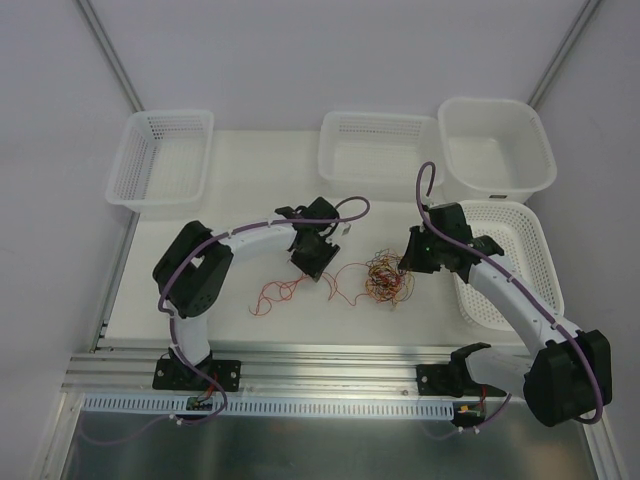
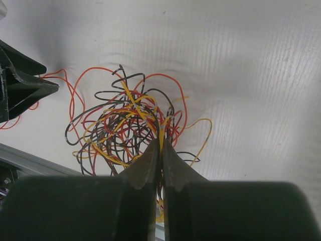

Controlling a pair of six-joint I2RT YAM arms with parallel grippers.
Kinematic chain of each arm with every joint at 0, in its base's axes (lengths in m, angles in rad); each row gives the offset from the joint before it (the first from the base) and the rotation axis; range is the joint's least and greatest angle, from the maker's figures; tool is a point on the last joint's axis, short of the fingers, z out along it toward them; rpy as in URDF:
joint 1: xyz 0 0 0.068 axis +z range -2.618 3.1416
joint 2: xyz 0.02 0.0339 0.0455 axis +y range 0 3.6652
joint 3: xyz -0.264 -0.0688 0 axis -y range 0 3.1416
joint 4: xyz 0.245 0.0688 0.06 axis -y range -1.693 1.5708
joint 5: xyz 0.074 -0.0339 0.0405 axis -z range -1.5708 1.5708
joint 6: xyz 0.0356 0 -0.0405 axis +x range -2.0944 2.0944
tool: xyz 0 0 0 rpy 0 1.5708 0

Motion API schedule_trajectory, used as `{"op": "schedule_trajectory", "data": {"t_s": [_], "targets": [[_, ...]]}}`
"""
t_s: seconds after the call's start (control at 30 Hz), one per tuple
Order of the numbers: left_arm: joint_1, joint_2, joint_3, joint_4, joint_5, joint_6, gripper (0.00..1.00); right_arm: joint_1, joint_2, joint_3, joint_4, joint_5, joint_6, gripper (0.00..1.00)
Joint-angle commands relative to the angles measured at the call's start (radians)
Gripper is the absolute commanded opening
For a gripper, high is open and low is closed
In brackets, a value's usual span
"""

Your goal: Untangle the cables

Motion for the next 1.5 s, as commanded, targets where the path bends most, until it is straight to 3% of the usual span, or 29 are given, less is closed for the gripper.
{"op": "schedule_trajectory", "data": {"t_s": [0.0,0.07,0.13,0.2,0.43,0.63,0.73,0.9,1.17,1.47], "targets": [[-0.012,0.001,0.021,0.001,0.043,0.030,0.37,0.008,-0.016,0.002,0.029,-0.013,-0.003,0.05],[-0.012,-0.001,0.017,0.003,0.041,0.030,0.29,0.008,-0.017,0.001,0.032,-0.013,-0.001,0.05],[-0.012,-0.016,0.014,0.000,0.037,0.030,0.08,0.009,-0.019,-0.001,0.029,-0.008,-0.003,0.05],[-0.012,-0.068,0.012,-0.006,0.008,0.030,0.00,0.008,-0.023,-0.004,0.027,0.001,-0.003,0.04],[0.050,-0.349,0.087,-0.075,-0.092,0.044,0.00,0.008,-0.032,-0.027,0.004,0.043,0.000,0.01],[0.291,-0.606,0.193,-0.086,-0.092,-0.063,0.00,0.006,-0.040,-0.062,-0.016,0.084,0.014,0.01],[0.389,-0.677,0.264,-0.086,-0.210,-0.111,0.00,0.006,-0.043,-0.073,-0.027,0.093,0.017,0.01],[0.535,-0.714,0.365,-0.097,-0.347,-0.172,0.00,0.006,-0.051,-0.088,-0.034,0.109,0.020,0.01],[0.718,-0.663,0.477,-0.189,-0.309,-0.307,0.00,0.005,-0.066,-0.087,-0.054,0.135,0.011,0.01],[0.937,-0.598,0.621,-0.276,-0.321,-0.349,0.00,-0.009,-0.111,-0.105,-0.090,0.159,-0.007,0.01]]}}
